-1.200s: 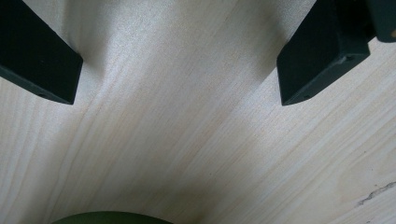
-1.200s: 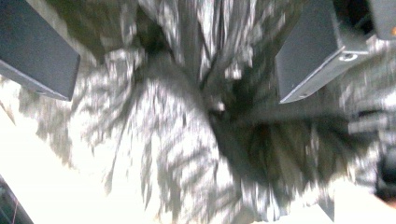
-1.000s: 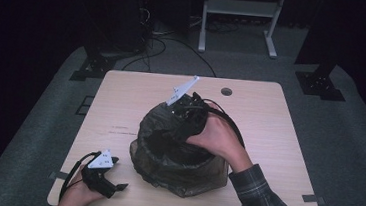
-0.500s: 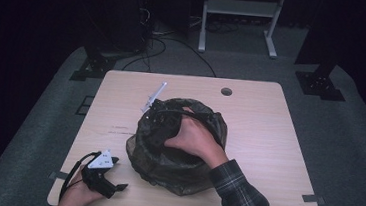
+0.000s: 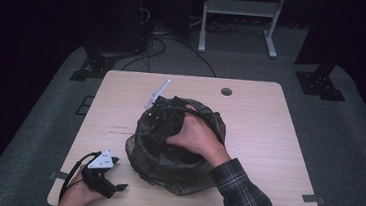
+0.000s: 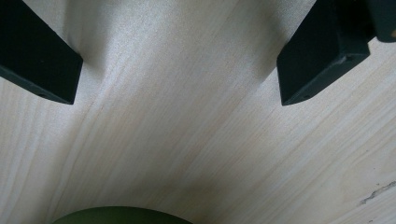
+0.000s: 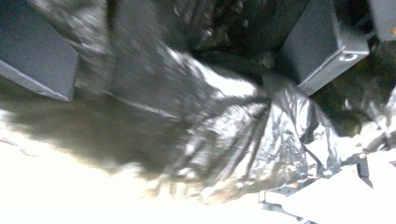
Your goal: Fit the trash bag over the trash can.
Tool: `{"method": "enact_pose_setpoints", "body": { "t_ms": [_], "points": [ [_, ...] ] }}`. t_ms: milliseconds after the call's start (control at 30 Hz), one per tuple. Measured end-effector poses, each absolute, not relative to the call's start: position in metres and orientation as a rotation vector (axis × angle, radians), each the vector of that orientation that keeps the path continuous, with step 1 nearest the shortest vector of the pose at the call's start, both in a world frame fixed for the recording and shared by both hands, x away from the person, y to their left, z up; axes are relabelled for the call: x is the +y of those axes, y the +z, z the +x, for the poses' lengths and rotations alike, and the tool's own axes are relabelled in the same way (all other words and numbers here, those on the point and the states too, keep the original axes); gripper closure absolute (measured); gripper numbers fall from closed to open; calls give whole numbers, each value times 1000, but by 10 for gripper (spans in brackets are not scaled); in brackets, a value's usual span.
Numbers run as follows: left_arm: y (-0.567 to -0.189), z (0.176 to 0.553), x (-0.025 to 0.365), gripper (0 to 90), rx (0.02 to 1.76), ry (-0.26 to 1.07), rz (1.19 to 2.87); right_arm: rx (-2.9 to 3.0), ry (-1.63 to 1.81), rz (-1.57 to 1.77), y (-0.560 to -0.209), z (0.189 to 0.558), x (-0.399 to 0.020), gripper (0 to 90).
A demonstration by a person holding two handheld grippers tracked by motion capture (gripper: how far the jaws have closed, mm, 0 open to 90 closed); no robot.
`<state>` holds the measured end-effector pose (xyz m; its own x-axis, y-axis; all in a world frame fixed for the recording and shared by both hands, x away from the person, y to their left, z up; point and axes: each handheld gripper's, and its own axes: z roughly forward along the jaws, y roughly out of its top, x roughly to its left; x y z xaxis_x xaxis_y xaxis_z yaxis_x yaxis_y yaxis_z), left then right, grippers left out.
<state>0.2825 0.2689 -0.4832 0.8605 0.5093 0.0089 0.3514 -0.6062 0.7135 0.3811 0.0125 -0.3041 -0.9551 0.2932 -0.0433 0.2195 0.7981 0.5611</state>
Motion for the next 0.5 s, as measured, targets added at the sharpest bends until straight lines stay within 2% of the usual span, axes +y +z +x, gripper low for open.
{"method": "enact_pose_setpoints", "body": {
  "t_ms": [200,400,500],
  "points": [
    [-483,282,269,0,620,272,2280,2818,823,512,-302,394,-8,0],
    [-483,282,269,0,620,271,2280,2827,717,571,-315,401,-8,0],
    [-483,282,269,0,619,271,2280,2809,754,553,-311,399,-9,0]
  ]
}}
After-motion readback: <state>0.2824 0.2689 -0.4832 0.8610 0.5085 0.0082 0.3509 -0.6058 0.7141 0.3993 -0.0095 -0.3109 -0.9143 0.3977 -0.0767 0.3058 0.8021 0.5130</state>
